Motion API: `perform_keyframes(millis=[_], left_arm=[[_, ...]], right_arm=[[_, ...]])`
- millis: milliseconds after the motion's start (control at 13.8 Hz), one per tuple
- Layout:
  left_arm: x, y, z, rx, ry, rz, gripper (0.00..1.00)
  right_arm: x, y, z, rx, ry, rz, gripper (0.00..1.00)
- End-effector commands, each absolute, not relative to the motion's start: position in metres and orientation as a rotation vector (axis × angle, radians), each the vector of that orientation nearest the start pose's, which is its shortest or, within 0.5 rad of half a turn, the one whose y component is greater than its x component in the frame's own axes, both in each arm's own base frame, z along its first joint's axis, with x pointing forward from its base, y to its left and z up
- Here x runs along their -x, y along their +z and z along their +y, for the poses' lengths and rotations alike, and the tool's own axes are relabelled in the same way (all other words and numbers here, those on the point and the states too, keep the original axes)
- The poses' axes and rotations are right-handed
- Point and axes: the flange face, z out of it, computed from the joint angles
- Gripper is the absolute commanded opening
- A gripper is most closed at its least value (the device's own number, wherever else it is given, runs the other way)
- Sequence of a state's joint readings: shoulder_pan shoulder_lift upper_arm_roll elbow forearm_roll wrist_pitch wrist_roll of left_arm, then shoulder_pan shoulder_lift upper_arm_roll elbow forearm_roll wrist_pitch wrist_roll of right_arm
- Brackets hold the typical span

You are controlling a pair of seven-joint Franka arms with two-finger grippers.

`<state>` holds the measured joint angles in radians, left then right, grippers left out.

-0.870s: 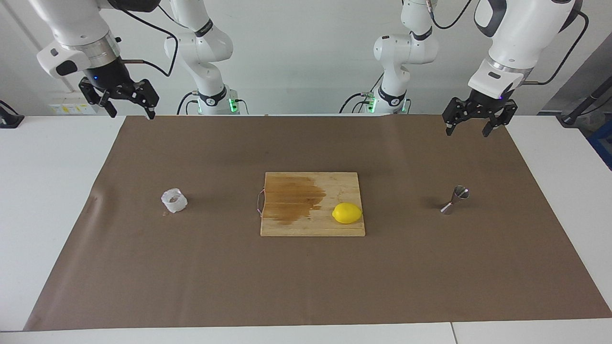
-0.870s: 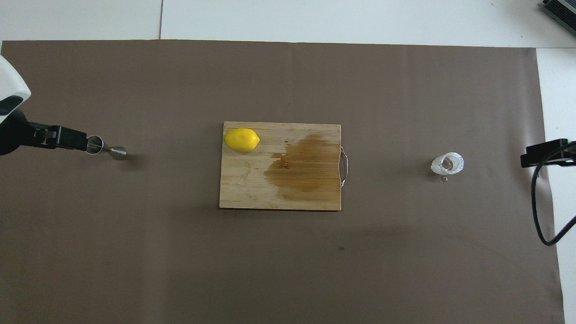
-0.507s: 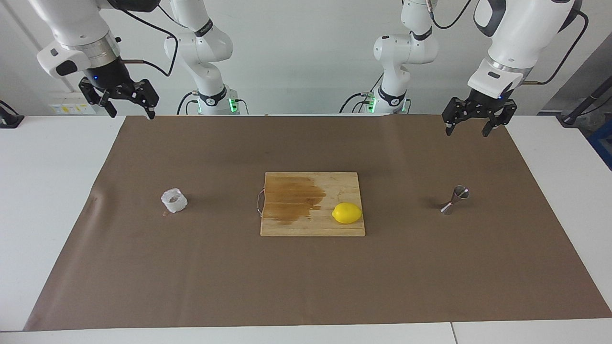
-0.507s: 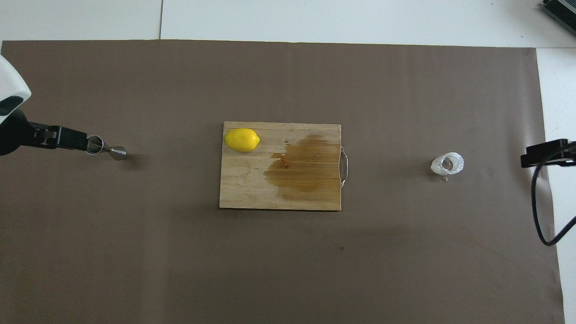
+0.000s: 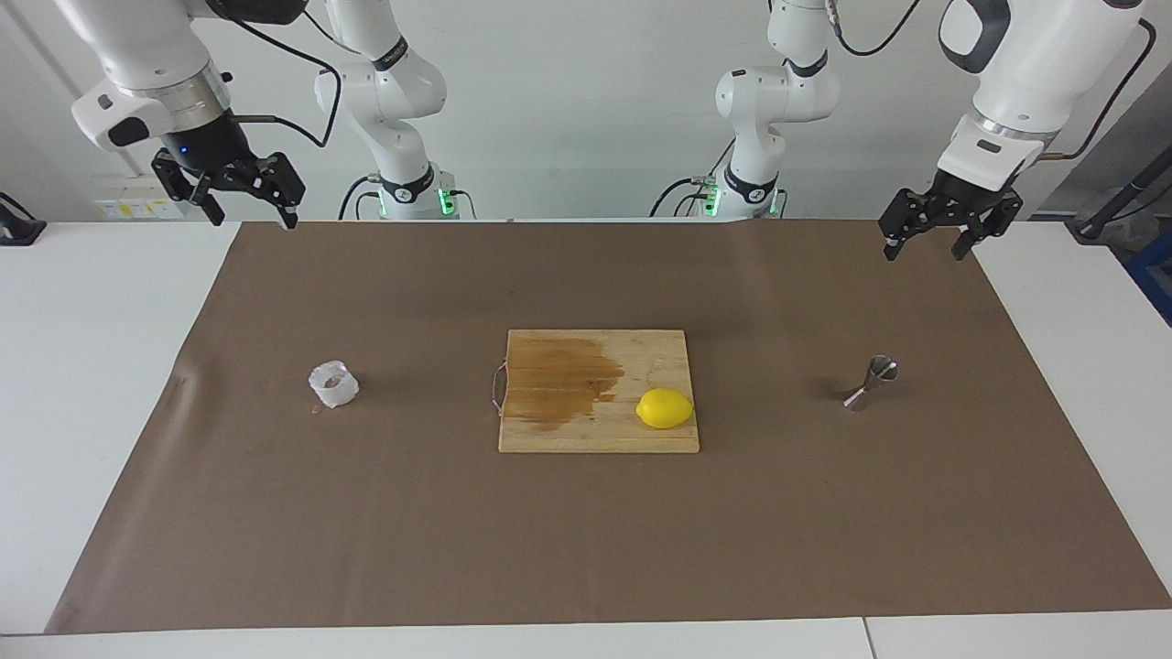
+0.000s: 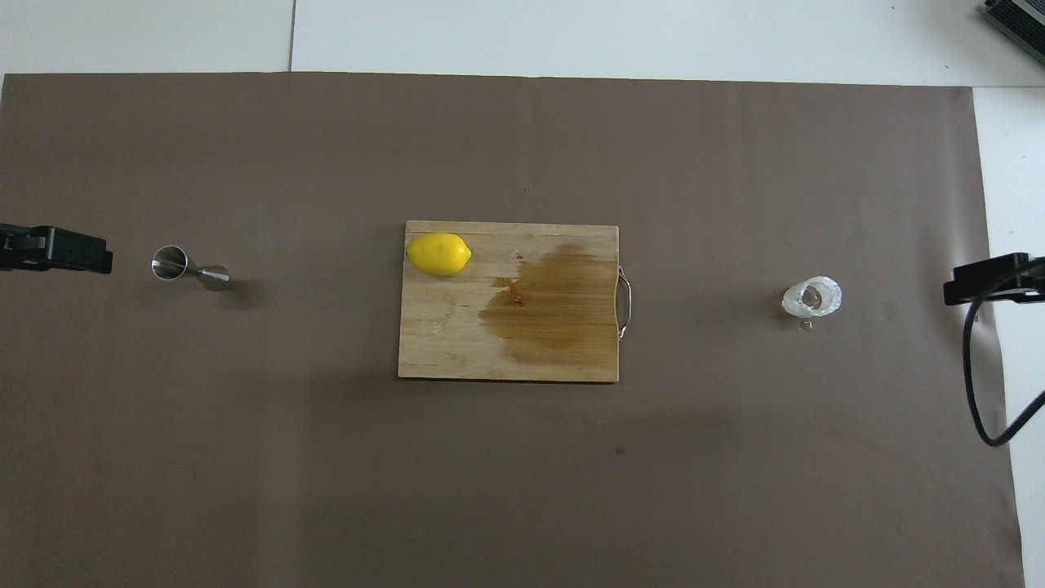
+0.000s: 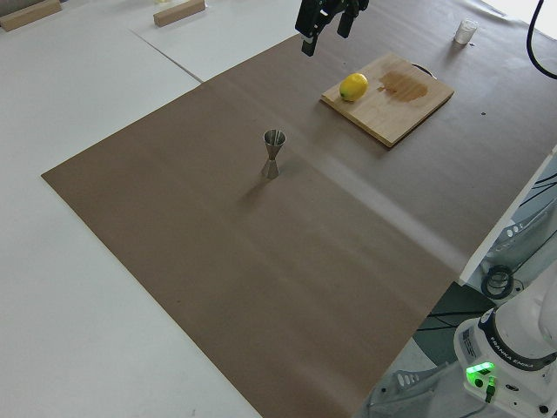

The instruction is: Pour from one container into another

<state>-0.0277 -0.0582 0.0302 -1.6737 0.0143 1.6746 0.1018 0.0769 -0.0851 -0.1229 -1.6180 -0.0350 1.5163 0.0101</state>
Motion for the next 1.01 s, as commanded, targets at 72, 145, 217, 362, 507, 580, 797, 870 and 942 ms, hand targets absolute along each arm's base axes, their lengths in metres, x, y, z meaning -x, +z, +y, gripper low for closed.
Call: perform_keyframes(millis=[72,145,217,362,507,580,797,870,942], left_arm=[[-0.536,0.610,0.045,3.172,-0.140,0.191,1.00],[-0.537,0.606,0.050,3.170,-0.151,0.201,1.00],[-0.538,0.599,0.056,3.171,-0.157,0.185,1.00],[-0.542,0.584,0.069,3.205,-0.170,0.129,1.00],[-0.550,0.565,0.086,3.246,-0.179,0.054,1.00],[-0.556,0.558,0.088,3.244,-0.186,0.047,1.00],[-0.572,0.521,0.115,3.319,-0.190,-0.100,1.00],[-0.575,0.511,0.124,3.360,-0.193,-0.179,1.00],[-0.579,0.502,0.124,3.392,-0.189,-0.248,1.00]], right_arm=[[-0.514,0.643,-0.031,3.142,0.035,0.075,1.00],[-0.513,0.643,-0.031,3.142,0.042,0.072,1.00],[-0.513,0.643,-0.031,3.143,0.045,0.072,1.00],[-0.513,0.642,-0.031,3.143,0.050,0.075,1.00],[-0.511,0.642,-0.032,3.143,0.045,0.077,1.00],[-0.511,0.642,-0.032,3.143,0.047,0.077,1.00],[-0.511,0.642,-0.032,3.143,0.047,0.077,1.00],[-0.511,0.642,-0.032,3.142,0.047,0.077,1.00],[-0.511,0.642,-0.032,3.142,0.045,0.077,1.00]])
